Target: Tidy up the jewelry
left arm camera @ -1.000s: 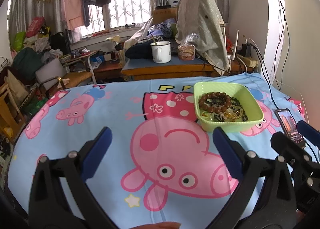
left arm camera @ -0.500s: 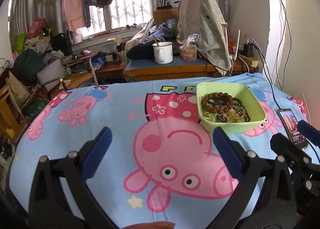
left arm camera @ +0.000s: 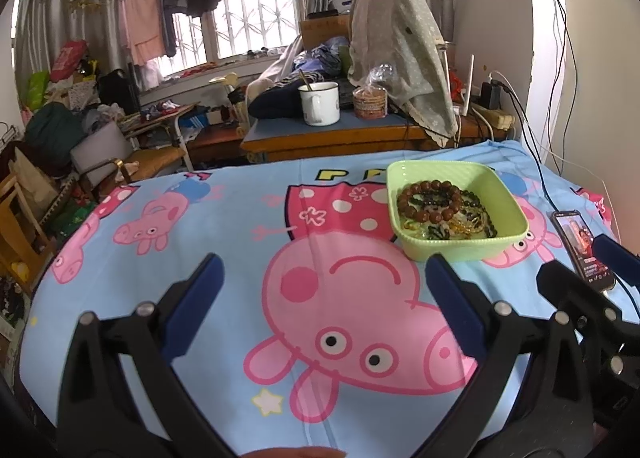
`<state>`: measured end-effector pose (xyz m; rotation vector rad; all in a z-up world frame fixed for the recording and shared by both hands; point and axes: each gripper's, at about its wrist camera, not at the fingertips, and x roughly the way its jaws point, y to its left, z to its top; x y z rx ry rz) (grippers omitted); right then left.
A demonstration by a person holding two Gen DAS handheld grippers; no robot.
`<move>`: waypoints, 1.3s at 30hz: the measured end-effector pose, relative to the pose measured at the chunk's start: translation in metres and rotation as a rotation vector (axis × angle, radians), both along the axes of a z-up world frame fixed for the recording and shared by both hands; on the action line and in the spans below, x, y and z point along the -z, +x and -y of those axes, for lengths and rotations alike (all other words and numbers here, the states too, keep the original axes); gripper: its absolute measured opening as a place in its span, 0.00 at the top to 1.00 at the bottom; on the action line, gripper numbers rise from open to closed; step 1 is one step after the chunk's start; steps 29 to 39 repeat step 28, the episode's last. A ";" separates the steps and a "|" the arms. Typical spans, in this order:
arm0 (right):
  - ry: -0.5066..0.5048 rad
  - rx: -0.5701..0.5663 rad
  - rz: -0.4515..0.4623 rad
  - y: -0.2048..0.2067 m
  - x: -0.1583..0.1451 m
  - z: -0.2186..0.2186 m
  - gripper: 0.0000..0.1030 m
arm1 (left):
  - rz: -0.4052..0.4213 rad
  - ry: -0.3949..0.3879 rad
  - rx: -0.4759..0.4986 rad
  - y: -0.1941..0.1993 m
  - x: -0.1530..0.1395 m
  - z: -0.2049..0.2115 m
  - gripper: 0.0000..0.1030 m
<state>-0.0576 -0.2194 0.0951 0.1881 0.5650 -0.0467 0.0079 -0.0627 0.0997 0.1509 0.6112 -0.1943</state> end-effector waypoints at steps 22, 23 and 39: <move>0.003 0.007 -0.003 0.001 0.005 0.001 0.43 | -0.011 0.000 0.010 -0.003 0.008 0.005 0.06; 0.005 0.009 -0.004 0.000 0.007 0.002 0.43 | -0.019 -0.003 0.013 -0.003 0.009 0.006 0.06; 0.011 0.016 -0.014 0.000 0.014 0.005 0.43 | -0.033 -0.003 0.006 0.001 0.010 0.007 0.06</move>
